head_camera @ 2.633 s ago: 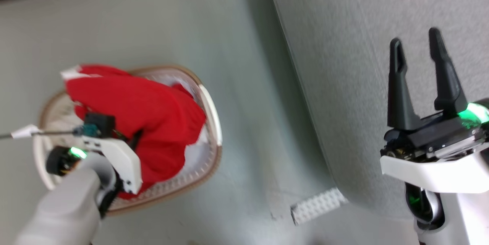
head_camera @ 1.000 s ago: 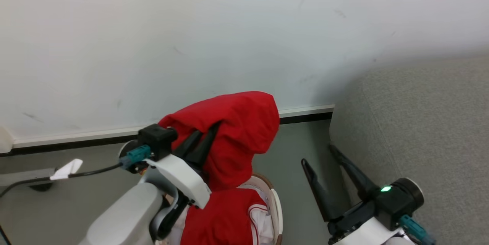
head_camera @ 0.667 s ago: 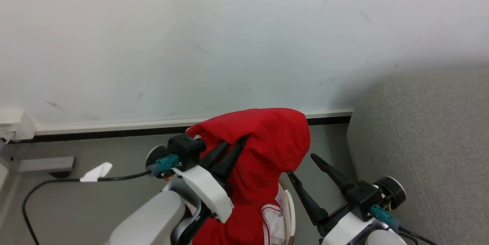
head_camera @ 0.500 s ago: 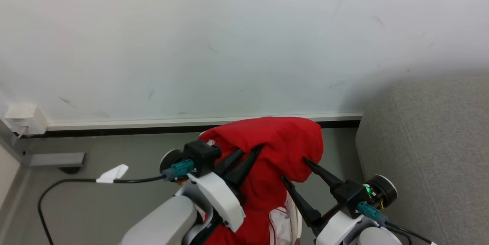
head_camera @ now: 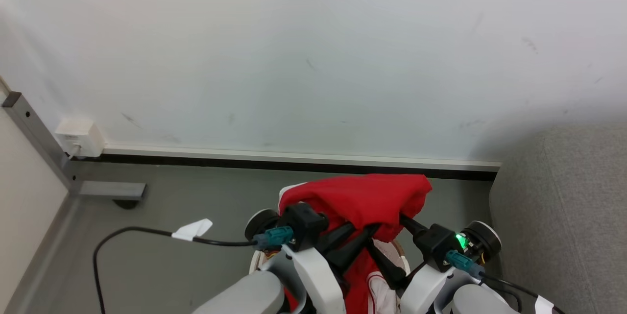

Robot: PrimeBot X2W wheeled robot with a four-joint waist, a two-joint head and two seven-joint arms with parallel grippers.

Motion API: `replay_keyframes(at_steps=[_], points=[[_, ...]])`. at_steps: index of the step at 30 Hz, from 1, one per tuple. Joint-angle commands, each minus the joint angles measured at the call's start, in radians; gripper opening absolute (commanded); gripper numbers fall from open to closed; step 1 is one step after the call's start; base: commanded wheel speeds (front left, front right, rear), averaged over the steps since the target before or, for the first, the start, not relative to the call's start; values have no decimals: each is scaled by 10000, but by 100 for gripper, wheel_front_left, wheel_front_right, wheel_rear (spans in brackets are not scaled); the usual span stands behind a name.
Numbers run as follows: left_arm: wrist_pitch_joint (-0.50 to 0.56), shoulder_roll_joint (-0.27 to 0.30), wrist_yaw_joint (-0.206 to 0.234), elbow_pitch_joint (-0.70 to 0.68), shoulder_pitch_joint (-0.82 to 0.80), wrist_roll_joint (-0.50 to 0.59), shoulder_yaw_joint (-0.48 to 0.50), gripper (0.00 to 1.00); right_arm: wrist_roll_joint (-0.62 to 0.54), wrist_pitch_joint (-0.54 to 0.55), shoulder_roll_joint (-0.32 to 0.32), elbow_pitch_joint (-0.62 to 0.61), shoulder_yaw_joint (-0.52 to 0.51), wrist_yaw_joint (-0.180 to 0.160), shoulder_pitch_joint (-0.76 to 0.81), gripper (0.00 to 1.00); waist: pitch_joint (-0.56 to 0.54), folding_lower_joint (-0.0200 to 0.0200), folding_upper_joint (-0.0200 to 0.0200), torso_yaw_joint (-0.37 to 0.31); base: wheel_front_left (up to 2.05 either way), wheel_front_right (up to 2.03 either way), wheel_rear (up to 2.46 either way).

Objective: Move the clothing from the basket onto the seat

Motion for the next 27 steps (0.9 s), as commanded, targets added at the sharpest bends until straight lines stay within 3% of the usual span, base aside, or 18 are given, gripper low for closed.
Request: replay_keyframes(at_steps=[1, 2, 3, 4, 5, 13, 24, 25, 26, 27], points=[[67, -39, -55, -73, 75, -95, -100, 0, 126, 5, 0, 27, 163, -21, -213, 100, -11, 0, -1, 96, 0, 0, 0], [98, -20, -66, -82, 75, -101, -153, 0, 176, 5, -18, 21, 218, -21, -269, 93, -11, 0, -1, 121, 0, 0, 0], [126, 5, -81, -85, 70, -110, -201, 0, 227, 5, -38, -22, 234, -21, -291, 65, -11, 0, -1, 142, 0, 0, 0], [129, 23, -88, -80, 72, -147, -230, 0, 247, 5, -58, -73, 244, -21, -286, 25, -11, 0, -1, 159, 0, 0, 0], [131, 43, -95, -70, 72, -181, -237, 0, 296, 5, -74, -112, 251, -21, -280, 0, -9, 0, -1, 171, 0, 0, 0], [-15, 255, 61, 334, 63, -425, 85, 0, 566, 2, -255, -744, -1, -21, 158, 0, 6, 0, -1, 75, 0, 0, 0], [-302, 286, 100, 1116, 176, -558, 303, 0, 1279, -18, -317, -2201, -1544, -31, 1077, 0, 59, 0, -1, -225, 0, 0, 0], [-306, 256, 95, 1147, 197, -572, 292, 6, 1357, -26, -305, -2300, -1680, -32, 1163, 0, 62, 0, -1, -275, 0, 0, 0], [-334, 232, 97, 1173, 221, -614, 310, 47, 1435, -29, -289, -2382, -1772, -32, 1231, 0, 64, 0, -1, -335, 0, 0, 0], [-357, 207, 91, 1179, 231, -633, 325, 100, 1466, -24, -286, -2417, -1821, -32, 1247, 0, 63, 0, -1, -394, 0, 0, 0]])
